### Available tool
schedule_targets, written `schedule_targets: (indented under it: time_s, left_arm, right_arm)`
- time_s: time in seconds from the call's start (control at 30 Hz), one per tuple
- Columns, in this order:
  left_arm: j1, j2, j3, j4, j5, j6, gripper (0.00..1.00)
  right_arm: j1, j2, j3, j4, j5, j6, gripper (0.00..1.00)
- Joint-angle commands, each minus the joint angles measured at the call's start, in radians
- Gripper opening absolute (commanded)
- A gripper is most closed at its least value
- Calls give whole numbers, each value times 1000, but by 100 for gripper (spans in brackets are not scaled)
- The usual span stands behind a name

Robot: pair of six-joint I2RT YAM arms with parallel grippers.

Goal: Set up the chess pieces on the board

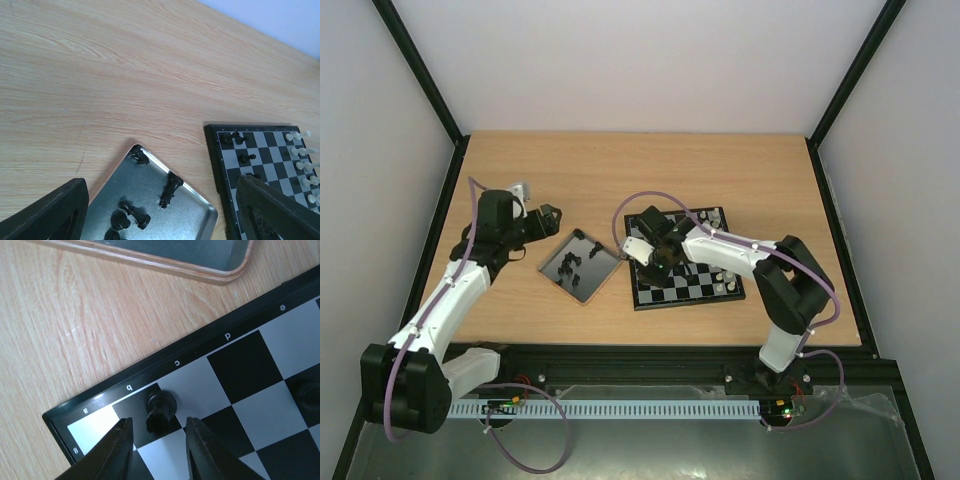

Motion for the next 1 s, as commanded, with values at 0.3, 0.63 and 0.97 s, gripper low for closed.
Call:
schedule_targets:
  time_s: [0.3, 0.63, 0.97]
  left_arm:
    - [38, 42, 11, 14, 88, -19, 78]
    - [46, 47, 10, 11, 97, -19, 77]
    - [49, 57, 9, 8, 99, -16, 76]
  right_arm:
    - [9, 45, 44, -30, -26, 27, 5]
    - [26, -70, -50, -69, -66, 0, 1]
    - [74, -66, -98, -71, -72, -19, 1]
